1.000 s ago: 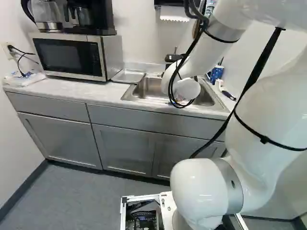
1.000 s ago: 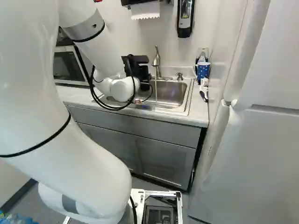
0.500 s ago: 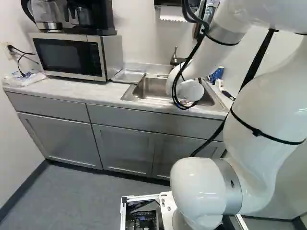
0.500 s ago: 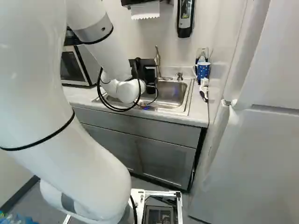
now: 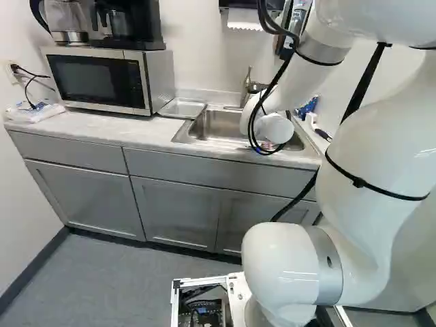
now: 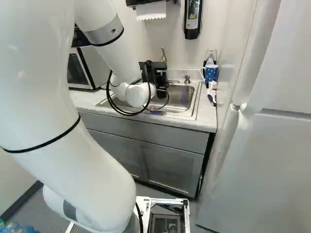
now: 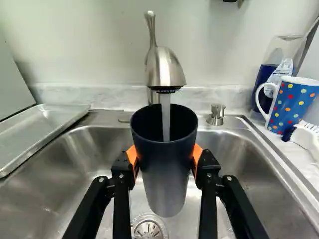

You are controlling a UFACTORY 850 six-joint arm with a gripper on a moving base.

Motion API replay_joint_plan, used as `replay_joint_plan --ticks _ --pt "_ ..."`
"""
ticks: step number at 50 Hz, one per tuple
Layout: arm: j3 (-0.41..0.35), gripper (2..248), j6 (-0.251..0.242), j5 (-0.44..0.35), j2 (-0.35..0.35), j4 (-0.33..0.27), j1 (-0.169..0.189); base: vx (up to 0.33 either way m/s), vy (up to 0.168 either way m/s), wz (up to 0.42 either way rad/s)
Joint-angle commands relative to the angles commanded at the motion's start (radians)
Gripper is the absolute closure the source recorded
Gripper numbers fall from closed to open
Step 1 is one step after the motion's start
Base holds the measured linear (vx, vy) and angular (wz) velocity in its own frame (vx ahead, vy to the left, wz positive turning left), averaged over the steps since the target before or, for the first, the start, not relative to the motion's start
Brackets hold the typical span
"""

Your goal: Rinse the cup and place it in the tray

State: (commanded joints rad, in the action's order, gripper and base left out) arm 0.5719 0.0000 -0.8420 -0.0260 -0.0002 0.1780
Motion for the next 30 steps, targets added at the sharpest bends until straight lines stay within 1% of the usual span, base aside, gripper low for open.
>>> replay_joint_plan --ticks 16,30 --pt "0.002 127 0.000 0.000 -0.002 0.000 0.008 0.000 0.000 0.000" --pt "0.002 127 0.000 0.000 -0.002 0.000 0.008 0.000 0.000 0.000"
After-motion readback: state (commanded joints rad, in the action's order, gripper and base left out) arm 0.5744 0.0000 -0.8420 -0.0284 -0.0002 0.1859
